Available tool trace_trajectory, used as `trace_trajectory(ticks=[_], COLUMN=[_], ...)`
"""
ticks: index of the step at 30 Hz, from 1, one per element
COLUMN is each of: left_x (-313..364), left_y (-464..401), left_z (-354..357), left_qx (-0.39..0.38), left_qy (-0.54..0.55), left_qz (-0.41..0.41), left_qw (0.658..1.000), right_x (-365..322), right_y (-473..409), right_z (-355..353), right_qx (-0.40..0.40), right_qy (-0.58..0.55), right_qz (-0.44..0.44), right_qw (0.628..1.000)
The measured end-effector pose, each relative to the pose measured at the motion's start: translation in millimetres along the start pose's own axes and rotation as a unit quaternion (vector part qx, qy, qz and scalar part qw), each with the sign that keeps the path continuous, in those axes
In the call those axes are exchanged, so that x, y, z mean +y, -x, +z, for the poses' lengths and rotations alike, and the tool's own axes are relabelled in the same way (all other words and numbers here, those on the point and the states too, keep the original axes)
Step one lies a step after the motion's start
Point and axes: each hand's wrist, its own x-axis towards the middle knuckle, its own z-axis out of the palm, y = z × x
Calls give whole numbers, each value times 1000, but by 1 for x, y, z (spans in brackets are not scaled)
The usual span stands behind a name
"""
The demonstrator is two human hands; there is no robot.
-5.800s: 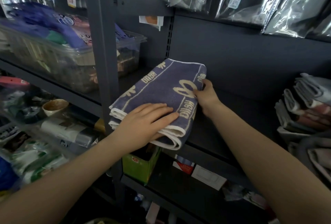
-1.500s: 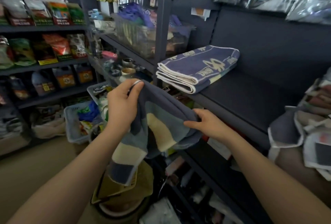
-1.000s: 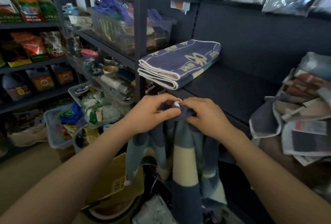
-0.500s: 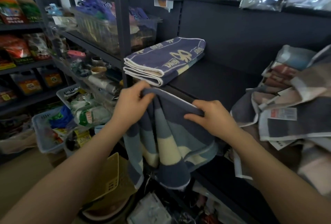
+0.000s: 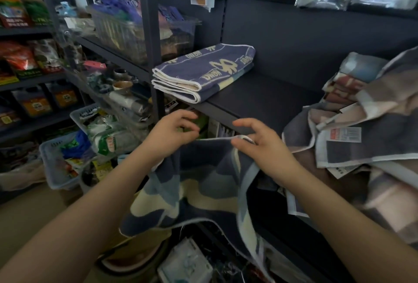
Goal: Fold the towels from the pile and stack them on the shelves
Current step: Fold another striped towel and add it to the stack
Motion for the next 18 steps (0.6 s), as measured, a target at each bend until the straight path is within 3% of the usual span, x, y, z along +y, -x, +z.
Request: trace_trajectory(ticks=[5,10,13,18], left_x=[44,54,47,21], left_y=[16,22,21,29], left_z=[11,20,20,3], left_qx=[-105,-126,-105,-104], left_qy=[-45,-141,-176,-193], left_qz=[181,319,312,196], left_qw=[977,929,928,956], right_x=[-7,-9,-6,5], right_y=[6,8,12,13], right_z=[21,22,21,18], right_qx=[-99,-95,-71,11], right_qy=[-88,-67,-61,-139], right_qz=[-27,-61,-43,13], right_qw=[991,991,995,990])
